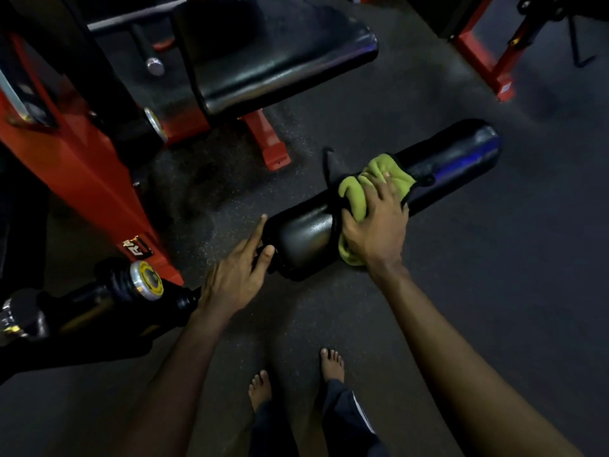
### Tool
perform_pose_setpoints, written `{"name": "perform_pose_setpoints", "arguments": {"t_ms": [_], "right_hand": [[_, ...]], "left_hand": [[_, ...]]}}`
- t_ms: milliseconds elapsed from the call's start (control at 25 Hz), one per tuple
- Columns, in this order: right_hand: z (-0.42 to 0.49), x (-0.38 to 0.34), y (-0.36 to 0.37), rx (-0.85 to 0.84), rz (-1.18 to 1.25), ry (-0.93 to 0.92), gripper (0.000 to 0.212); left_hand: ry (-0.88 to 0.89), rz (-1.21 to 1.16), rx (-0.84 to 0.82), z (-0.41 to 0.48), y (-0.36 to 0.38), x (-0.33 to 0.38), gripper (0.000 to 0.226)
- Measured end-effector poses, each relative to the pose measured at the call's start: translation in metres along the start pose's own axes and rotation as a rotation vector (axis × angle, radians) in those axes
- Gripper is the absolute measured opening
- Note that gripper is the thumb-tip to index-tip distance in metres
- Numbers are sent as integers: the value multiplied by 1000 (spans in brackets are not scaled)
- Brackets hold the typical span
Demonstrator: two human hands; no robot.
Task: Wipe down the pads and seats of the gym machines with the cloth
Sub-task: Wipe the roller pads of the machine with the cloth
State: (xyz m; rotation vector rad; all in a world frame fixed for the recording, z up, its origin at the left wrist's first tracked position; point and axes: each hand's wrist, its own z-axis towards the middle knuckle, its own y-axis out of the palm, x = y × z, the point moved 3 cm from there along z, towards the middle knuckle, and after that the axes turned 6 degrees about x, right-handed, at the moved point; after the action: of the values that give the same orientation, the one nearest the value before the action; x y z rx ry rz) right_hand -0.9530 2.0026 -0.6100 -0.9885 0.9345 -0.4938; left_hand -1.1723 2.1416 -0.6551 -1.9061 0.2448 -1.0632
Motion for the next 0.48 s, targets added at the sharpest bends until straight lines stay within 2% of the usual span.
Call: {"name": "perform_pose_setpoints", "arguments": {"t_ms": [80,200,320,400,480], "right_hand": [[-17,-16,5,33,-39,-9,63],[-64,-35,13,-21,-9,-217,66],[-86,-35,17,-99,26,-310,69],[-74,-22,15,-54,18,-274,69],[-52,-2,9,67,108,-71,67]], "left_hand": [[18,-39,0,-1,1,-3,64],[-13,-95,-22,3,4,-8,79],[-40,-71,-22,4,5,-7,69],[-21,-97,-30,4,5,-5,70],[12,-149,-36,4,3,-4,73]]}}
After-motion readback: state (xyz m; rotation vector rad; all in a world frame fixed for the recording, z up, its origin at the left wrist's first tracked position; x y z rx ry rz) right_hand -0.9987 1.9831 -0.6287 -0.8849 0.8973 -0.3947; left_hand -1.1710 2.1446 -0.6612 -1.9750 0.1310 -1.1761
